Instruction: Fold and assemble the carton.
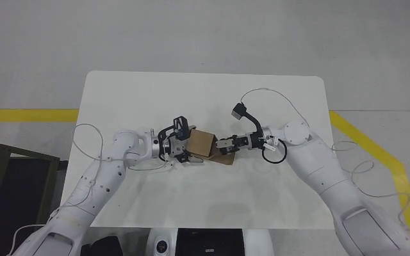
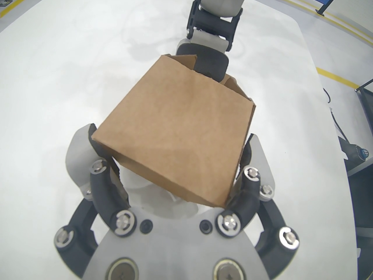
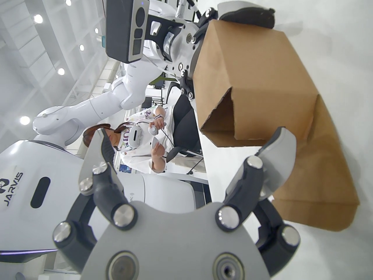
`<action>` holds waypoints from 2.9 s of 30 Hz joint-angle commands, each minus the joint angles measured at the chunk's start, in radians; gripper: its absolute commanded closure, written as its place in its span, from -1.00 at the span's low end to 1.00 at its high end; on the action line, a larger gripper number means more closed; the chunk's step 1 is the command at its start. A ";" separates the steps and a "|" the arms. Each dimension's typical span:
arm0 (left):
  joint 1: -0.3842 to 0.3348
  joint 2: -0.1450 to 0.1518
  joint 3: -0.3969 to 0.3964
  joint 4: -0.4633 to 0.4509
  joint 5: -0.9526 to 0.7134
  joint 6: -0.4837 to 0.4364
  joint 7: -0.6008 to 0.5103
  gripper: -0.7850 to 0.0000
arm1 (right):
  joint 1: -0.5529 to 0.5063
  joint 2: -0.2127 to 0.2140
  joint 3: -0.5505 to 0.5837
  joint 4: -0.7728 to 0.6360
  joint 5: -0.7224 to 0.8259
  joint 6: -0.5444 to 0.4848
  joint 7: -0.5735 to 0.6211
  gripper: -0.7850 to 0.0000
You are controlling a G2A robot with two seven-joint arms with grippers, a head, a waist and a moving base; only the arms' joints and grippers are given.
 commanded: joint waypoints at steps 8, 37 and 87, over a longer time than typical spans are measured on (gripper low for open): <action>0.000 0.000 -0.002 -0.006 -0.003 -0.002 -0.007 -1.00 | -0.019 -0.015 -0.003 0.008 0.008 -0.001 -0.067 -1.00; 0.023 0.006 -0.021 -0.035 -0.026 -0.006 -0.051 -1.00 | -0.072 -0.043 0.019 -0.056 0.045 0.058 -0.129 -1.00; 0.015 0.004 -0.011 -0.035 -0.027 -0.005 -0.065 -1.00 | -0.375 0.076 0.329 -0.406 -0.150 0.244 -0.274 -1.00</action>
